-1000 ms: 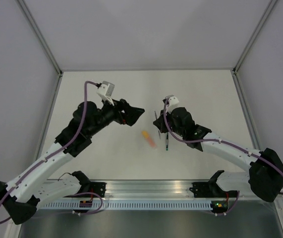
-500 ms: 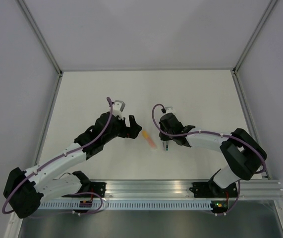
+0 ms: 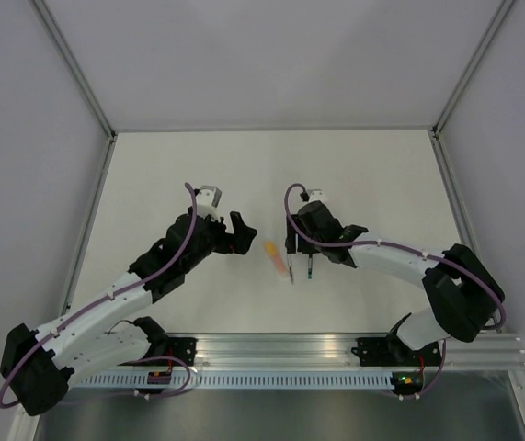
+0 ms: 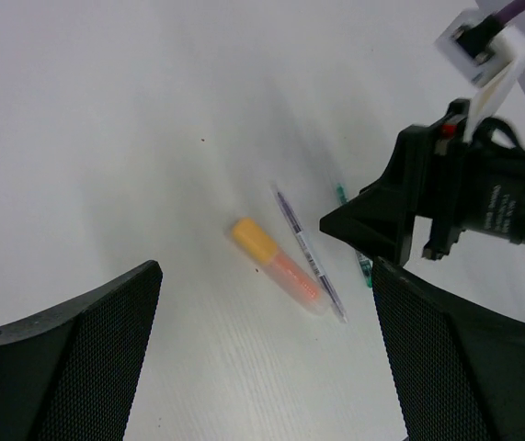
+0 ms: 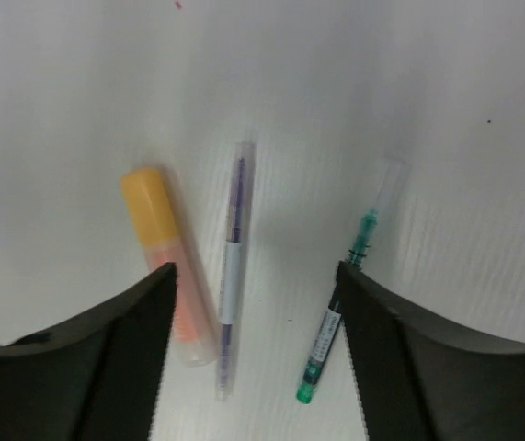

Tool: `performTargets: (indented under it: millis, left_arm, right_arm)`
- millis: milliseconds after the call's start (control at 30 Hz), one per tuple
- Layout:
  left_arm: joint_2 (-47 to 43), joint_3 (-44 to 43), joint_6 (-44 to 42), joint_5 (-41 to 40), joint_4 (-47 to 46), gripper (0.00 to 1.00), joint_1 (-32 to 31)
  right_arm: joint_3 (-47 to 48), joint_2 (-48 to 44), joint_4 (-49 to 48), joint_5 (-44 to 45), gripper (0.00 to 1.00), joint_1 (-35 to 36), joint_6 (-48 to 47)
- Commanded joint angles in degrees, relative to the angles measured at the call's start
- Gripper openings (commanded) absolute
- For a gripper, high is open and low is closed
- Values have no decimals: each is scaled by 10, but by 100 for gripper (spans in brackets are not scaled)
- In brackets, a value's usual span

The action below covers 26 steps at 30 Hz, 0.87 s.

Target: Insert the pens into the pen caps

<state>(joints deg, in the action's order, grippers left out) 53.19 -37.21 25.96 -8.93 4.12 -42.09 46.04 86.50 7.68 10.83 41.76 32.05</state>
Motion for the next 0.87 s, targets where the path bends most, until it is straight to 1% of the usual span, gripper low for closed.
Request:
performTargets:
  millis: [0, 33, 67, 100, 133, 233, 300, 333, 367, 433, 467, 533, 667, 833]
  left_arm:
    - [-8, 2, -26, -5, -18, 100, 1]
    - [-10, 2, -28, 5, -18, 100, 2]
    - [-13, 2, -30, 10, -19, 100, 2]
    - [-16, 2, -30, 15, -18, 100, 2]
    - [-20, 3, -30, 23, -21, 100, 2]
    - [-41, 11, -38, 60, -31, 100, 1]
    - [-55, 14, -43, 80, -37, 100, 2]
    - [-61, 16, -42, 83, -37, 100, 2]
    - [-65, 18, -41, 85, -39, 100, 2]
    - [-77, 26, -34, 87, -40, 100, 1]
    - [-83, 30, -33, 91, -58, 100, 2]
    - [-95, 38, -30, 116, -72, 100, 1]
    - [-111, 47, -30, 110, -76, 100, 1]
    - [-108, 48, -32, 102, -74, 100, 1]
  right_arm:
    - [79, -71, 47, 17, 88, -2, -22]
    - [87, -82, 54, 17, 93, -2, -30]
    - [91, -105, 58, 14, 95, -2, -32]
    - [92, -116, 58, 15, 98, -2, -34]
    - [88, -129, 53, 15, 98, -2, -35]
    - [34, -188, -5, 25, 98, -2, -31]
    - [-15, -247, -75, 53, 98, -2, -2]
    - [-29, -258, -75, 53, 98, -2, -1]
    - [-41, -267, -107, 58, 98, -2, 3]
    - [-50, -277, -101, 66, 98, -2, 2]
    - [-48, -277, -88, 72, 98, -2, 2]
    - [-43, -275, -80, 91, 98, -2, 2]
    - [-46, -278, -79, 107, 98, -2, -5]
    - [-46, -283, -79, 119, 98, -2, -7]
